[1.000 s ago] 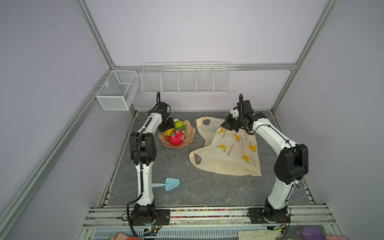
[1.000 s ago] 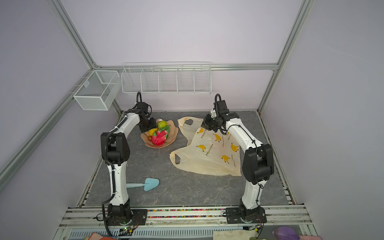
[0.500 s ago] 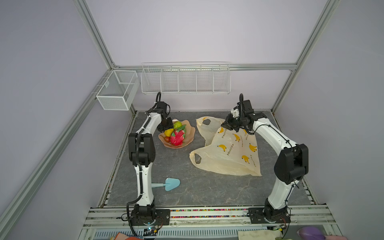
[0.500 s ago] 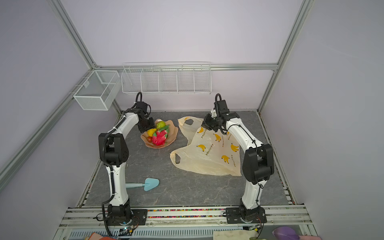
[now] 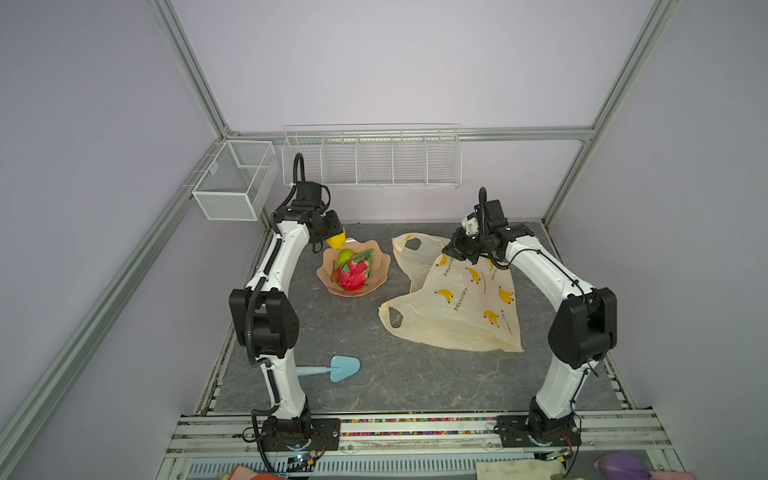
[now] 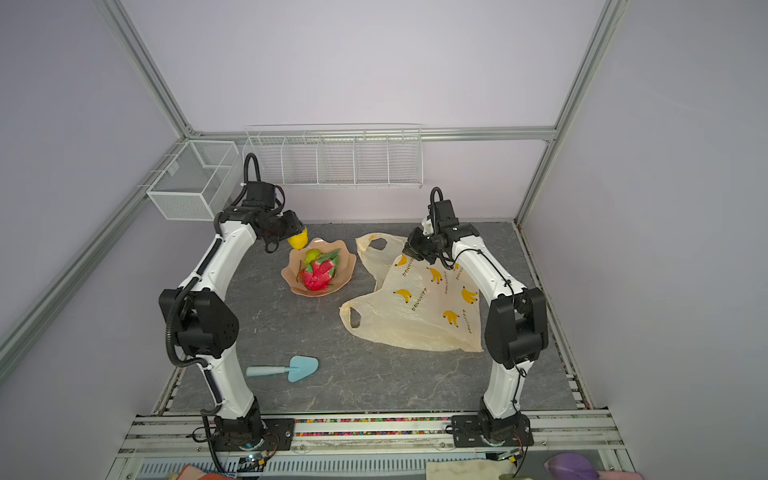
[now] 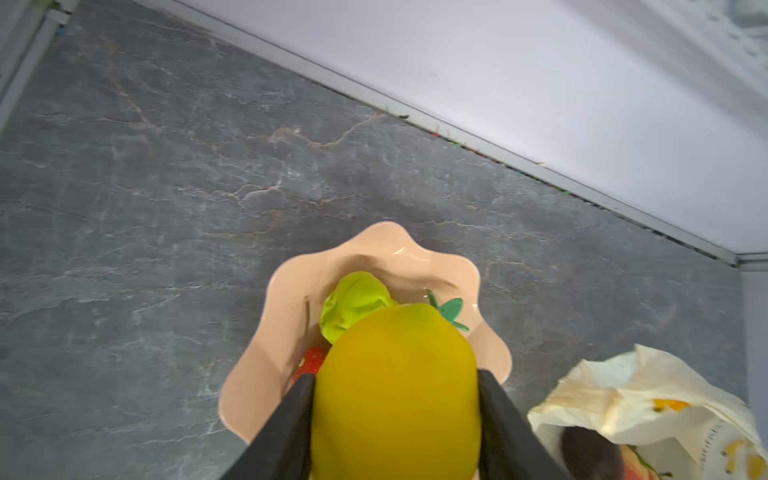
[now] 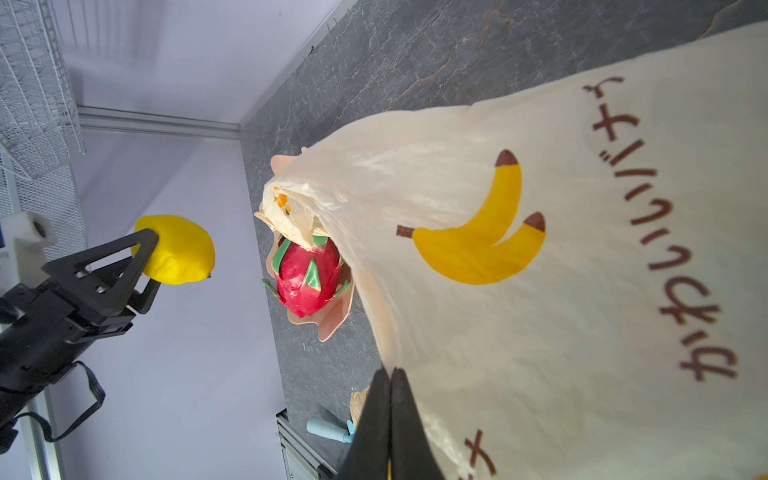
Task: Place the fruits into the plastic bag
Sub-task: 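Grasp the yellow lemon with the left gripper and lift it, then carry the lemon with the left gripper over the bag opening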
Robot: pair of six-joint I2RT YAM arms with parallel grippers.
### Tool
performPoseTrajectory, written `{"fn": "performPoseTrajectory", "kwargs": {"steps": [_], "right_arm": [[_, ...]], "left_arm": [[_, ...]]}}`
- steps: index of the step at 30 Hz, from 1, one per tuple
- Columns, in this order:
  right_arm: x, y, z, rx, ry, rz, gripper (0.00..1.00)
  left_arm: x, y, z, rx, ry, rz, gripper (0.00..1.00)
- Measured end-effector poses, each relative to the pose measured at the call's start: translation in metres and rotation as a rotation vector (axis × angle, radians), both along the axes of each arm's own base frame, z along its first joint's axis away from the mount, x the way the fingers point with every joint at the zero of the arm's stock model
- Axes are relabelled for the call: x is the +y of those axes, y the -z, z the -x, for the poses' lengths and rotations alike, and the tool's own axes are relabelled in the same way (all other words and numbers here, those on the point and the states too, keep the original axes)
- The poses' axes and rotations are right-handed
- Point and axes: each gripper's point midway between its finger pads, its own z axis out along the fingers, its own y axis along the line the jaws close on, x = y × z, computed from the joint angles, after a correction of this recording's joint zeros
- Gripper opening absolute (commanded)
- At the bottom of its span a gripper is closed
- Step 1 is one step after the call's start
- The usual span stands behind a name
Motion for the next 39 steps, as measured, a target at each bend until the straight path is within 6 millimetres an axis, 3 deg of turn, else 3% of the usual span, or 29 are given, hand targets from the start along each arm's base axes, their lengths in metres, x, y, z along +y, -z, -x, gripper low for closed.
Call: {"fn": "performPoseTrajectory", "kwargs": {"steps": [4, 9, 14, 24, 39], "right_arm": [[0.0, 0.0, 0.0, -0.001, -0.001, 0.001, 0.07], [0.0, 0.0, 0.0, -0.002, -0.002, 0.001, 0.07], [0.0, 0.0, 0.0, -0.002, -0.003, 0.001, 0.07], [0.0, 0.0, 0.0, -0.003, -0.005, 0.002, 0.07], [0.0, 0.0, 0.0, -0.003, -0.005, 0.002, 0.07]], "left_arm": [[-0.05, 0.007, 0.022, 0.014, 0.09, 0.135, 0.27], [-0.127, 0.039, 0.054, 0.098, 0.196, 0.317, 0.26], [-0.168, 0.06, 0.071, 0.161, 0.227, 0.433, 0.24], [-0.203, 0.069, 0.089, 0.185, 0.279, 0.51, 0.23], [-0.24, 0.121, 0.127, 0.332, 0.479, 0.512, 0.23]]}}
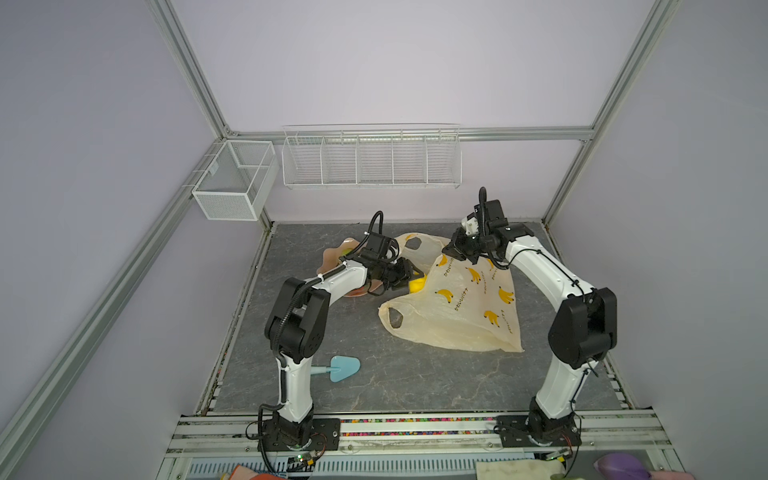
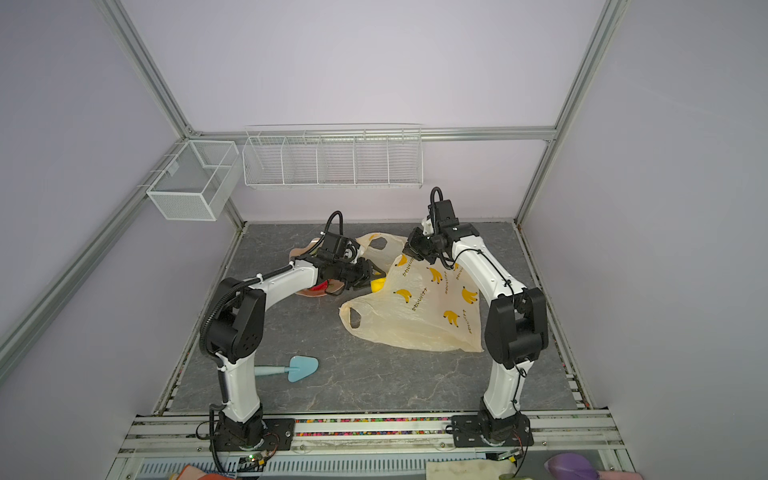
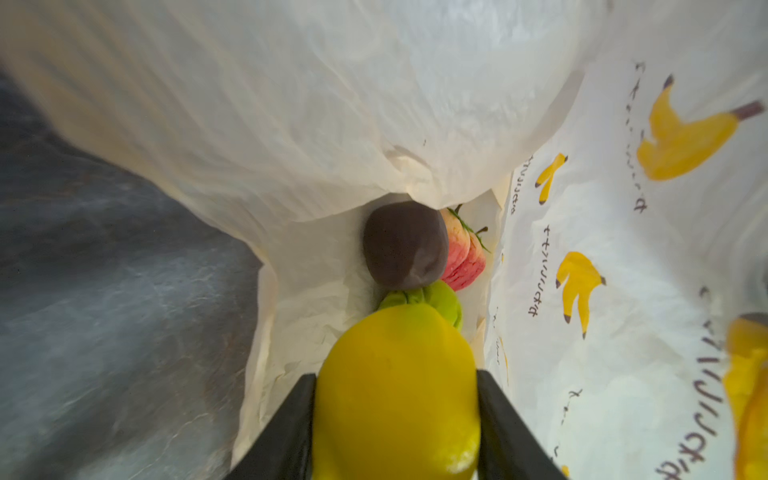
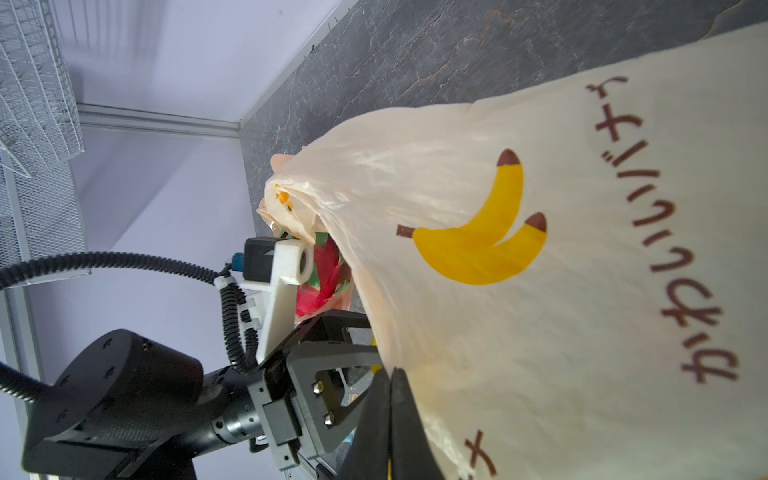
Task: Place the fruits into the plastic bag
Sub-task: 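Carry the lemon with the left gripper over the bag opening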
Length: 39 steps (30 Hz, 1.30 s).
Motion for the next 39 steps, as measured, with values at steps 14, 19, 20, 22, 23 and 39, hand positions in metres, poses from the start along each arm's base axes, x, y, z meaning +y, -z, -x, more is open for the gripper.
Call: {"fn": "performPoseTrajectory", "kwargs": {"steps": [14, 19, 20, 22, 23, 39], "right_arm": [[0.0, 0.0, 0.0, 0.001, 0.002, -0.002, 0.07], [0.001, -0.001, 0.0, 0.001, 0.001, -0.005, 0.07], [0.001, -0.001, 0.0, 0.001, 0.001, -0.005, 0.07], [0.001, -0.001, 0.0, 0.0, 0.001, -0.005, 0.07], [0.001, -0.001, 0.0, 0.001, 0.001, -0.005, 0.07], [-0.002, 0.0, 0.007, 0.006, 0.003, -0.005, 0.07]], "left_arm": [[-0.067, -0.008, 0.022, 0.016, 0.232, 0.13, 0.28], [-0.092, -0.004, 0.036, 0.028, 0.303, 0.148, 0.43], [-0.095, -0.004, 0.038, 0.028, 0.312, 0.151, 0.46], [-0.101, -0.004, 0.042, 0.027, 0.329, 0.155, 0.57], [-0.104, -0.004, 0.044, 0.025, 0.336, 0.156, 0.6], [-0.087, 0.015, 0.041, 0.053, 0.289, 0.024, 0.83]]}}
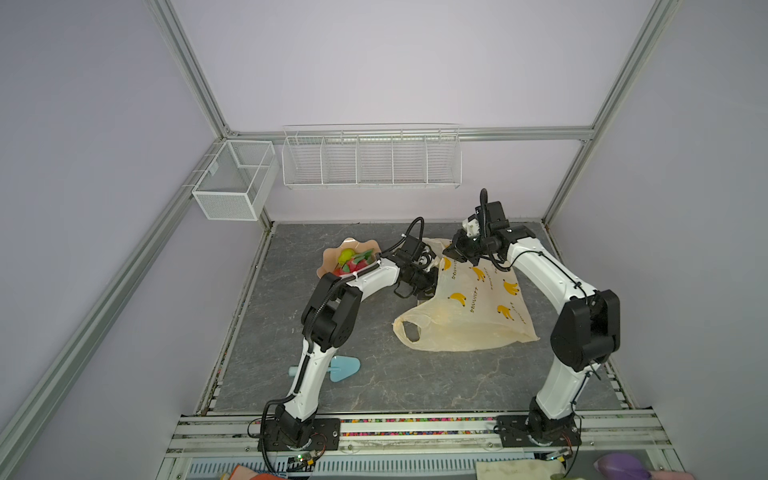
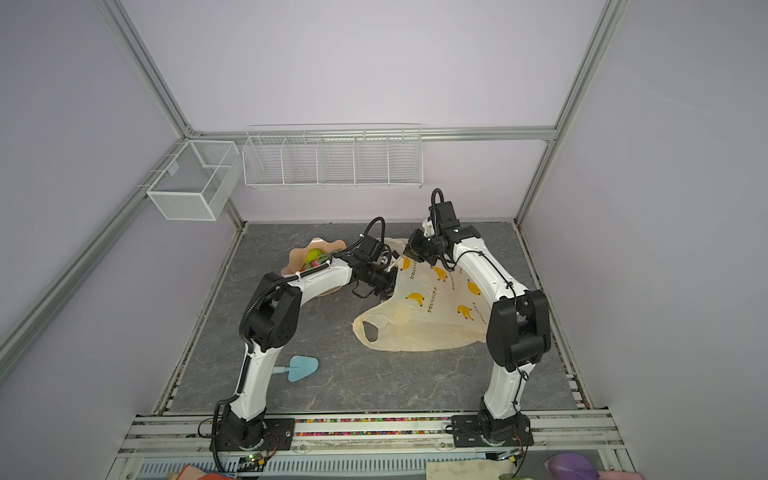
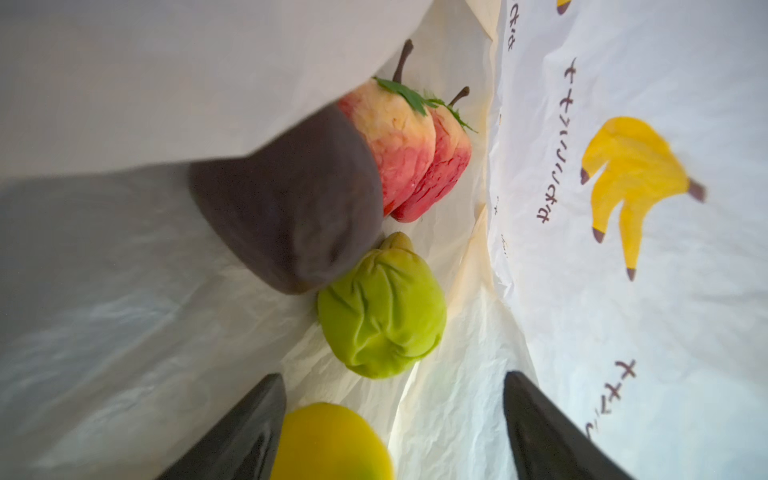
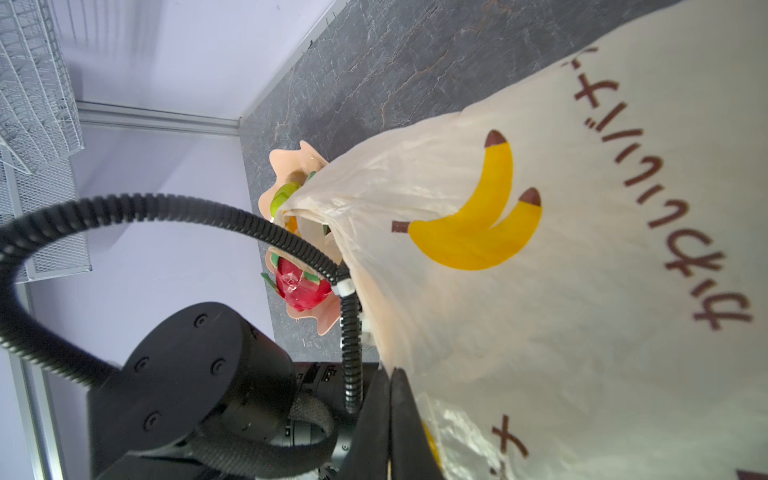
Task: Place the fruits into the plastic bag
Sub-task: 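Carry the lemon with the left gripper over the bag opening, then open the left gripper to drop the lemon into the bag, then move the empty left gripper back above the fruit bowl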
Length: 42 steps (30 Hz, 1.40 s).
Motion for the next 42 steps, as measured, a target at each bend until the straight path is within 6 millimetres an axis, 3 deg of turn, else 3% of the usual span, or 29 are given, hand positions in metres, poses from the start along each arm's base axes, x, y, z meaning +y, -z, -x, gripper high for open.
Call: {"fn": "performPoseTrajectory", "kwargs": {"steps": [2, 3, 13, 25, 36, 42], "right_arm": [[0.0, -0.001, 0.0, -0.002, 0.0, -0.001, 0.07], [0.0, -0.001, 0.0, -0.002, 0.0, -0.001, 0.07], [-0.001, 0.003, 0.004, 0.006, 0.003, 0.0, 0.07], [-0.009, 0.0, 0.005, -0.009, 0.019, 0.024, 0.07], [-0.021, -0.015, 0.005, -0.046, 0.03, 0.027, 0.07], [-0.022, -0.014, 0.005, -0.042, 0.029, 0.03, 0.07]], "left_arm": [[0.005, -0.004, -0.003, -0.006, -0.014, -0.007, 0.88], [0.007, -0.007, -0.004, -0.009, -0.02, -0.008, 0.99], [0.034, -0.048, -0.013, -0.079, -0.085, -0.019, 1.0], [0.068, -0.041, -0.013, -0.09, -0.166, -0.156, 0.99], [0.106, -0.074, -0.014, -0.198, -0.248, -0.271, 0.99], [0.14, -0.107, -0.025, -0.272, -0.34, -0.293, 0.99]]}}
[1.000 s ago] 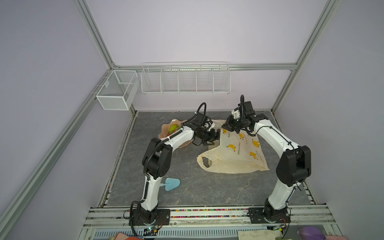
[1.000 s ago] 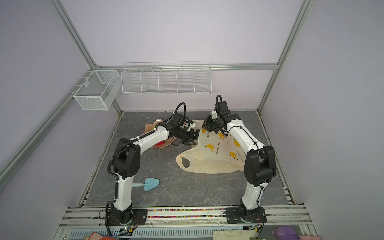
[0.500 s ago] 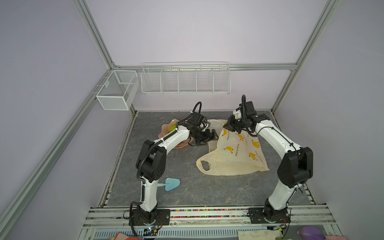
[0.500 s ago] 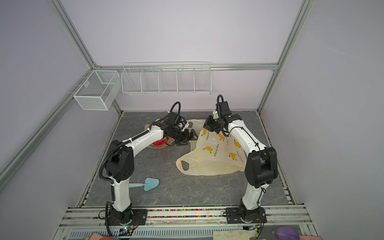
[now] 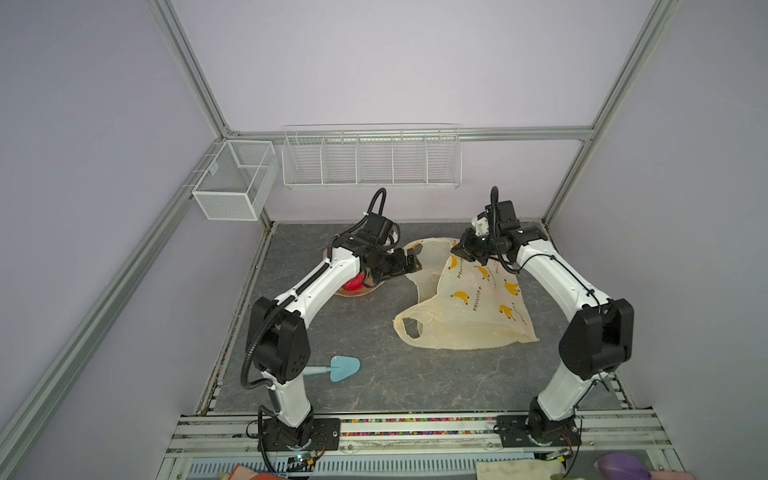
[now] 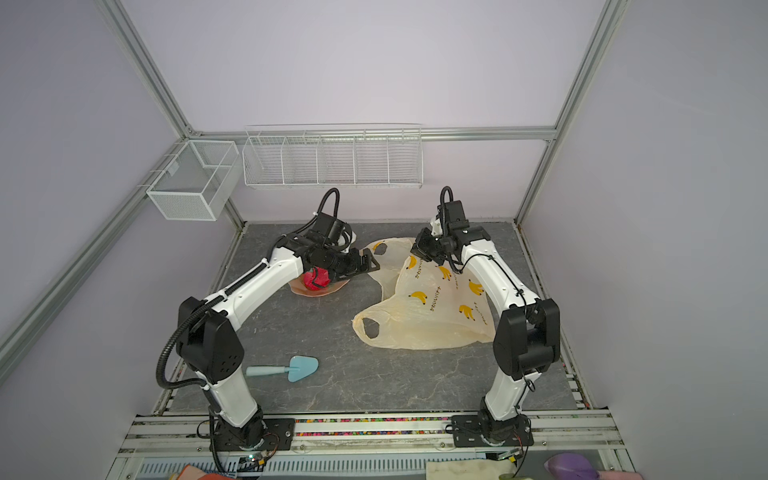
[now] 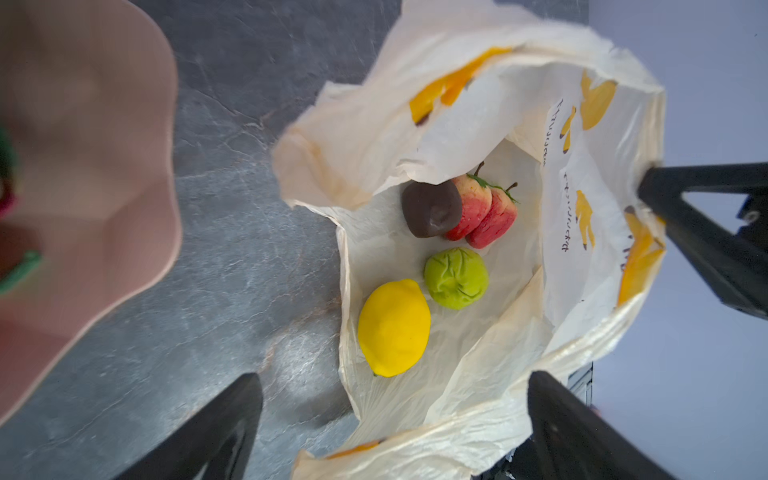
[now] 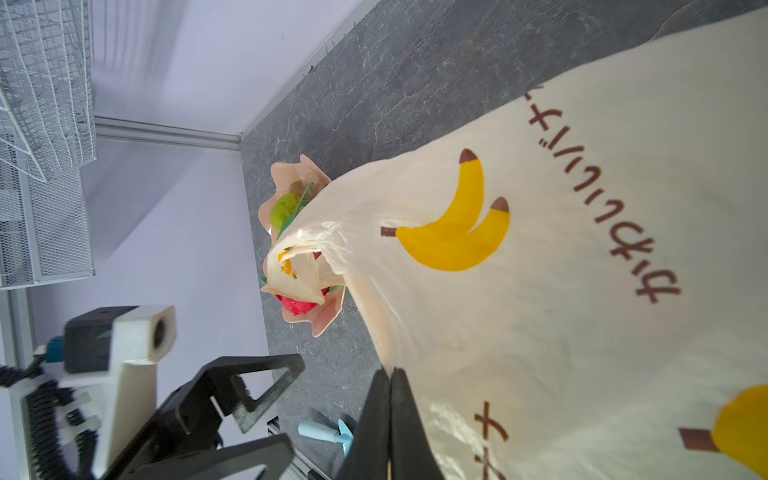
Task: Place the fruits into the plastic bag
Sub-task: 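Move the empty left gripper back above the fruit bowl, then lower the left gripper and grasp the green pear in the bowl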
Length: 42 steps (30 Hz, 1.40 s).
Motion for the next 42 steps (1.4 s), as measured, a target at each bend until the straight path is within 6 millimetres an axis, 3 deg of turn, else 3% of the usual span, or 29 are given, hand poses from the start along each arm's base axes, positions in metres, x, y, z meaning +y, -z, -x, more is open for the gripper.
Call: {"fn": "performPoseTrajectory", "kwargs": {"steps": [4, 7, 13, 18, 31, 42], "right_arm": [[0.0, 0.001, 0.001, 0.003, 0.0, 0.001, 0.07], [0.0, 0.001, 0.001, 0.003, 0.0, 0.001, 0.07], [0.0, 0.001, 0.001, 0.005, 0.0, 0.002, 0.07], [-0.001, 0.004, 0.002, 0.011, 0.0, 0.003, 0.07], [-0.001, 0.005, 0.002, 0.014, 0.0, 0.005, 0.07], [-0.003, 0.008, 0.006, 0.028, -0.005, 0.016, 0.07]], "left_arm": [[0.032, -0.023, -0.011, -0.054, -0.073, -0.009, 0.99], [0.061, -0.026, -0.019, -0.066, -0.133, -0.037, 0.97], [0.133, -0.002, -0.038, -0.021, -0.277, -0.141, 0.94], [0.171, 0.014, -0.061, -0.003, -0.358, -0.182, 0.92], [0.186, 0.068, -0.145, 0.016, -0.433, -0.271, 0.95], [0.188, 0.104, -0.169, 0.055, -0.456, -0.295, 0.97]]}}
